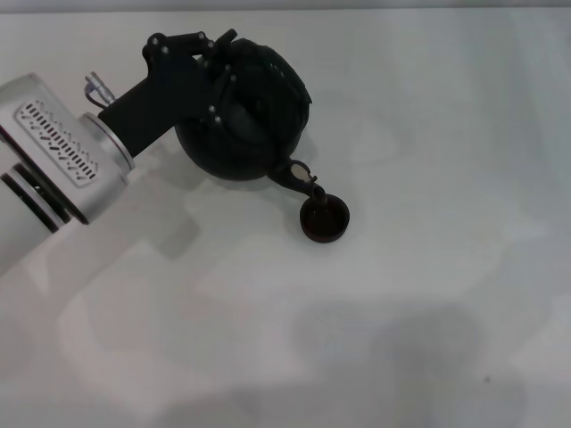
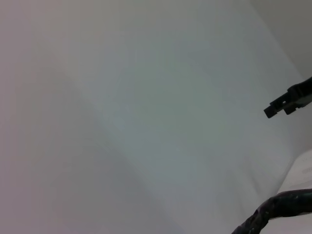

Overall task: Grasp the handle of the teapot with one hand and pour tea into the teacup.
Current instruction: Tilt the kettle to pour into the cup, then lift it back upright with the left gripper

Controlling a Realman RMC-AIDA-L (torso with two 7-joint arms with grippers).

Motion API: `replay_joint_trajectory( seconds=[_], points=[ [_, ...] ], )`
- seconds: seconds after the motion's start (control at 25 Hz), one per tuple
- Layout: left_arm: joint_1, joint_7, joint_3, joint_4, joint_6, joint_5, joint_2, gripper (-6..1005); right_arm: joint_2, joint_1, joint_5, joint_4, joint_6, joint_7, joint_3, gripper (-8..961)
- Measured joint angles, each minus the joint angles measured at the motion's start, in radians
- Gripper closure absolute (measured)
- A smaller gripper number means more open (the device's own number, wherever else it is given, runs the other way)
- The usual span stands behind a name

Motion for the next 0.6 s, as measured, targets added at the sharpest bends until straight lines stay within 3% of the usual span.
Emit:
replay_joint_trajectory(
  seconds=[0.6],
  points=[
    [0.000, 0.099, 0.000, 0.016, 0.000, 0.019, -0.003, 900, 0.000, 0.000, 0.000, 0.001, -0.001, 0.001, 0.000, 111]
  ],
)
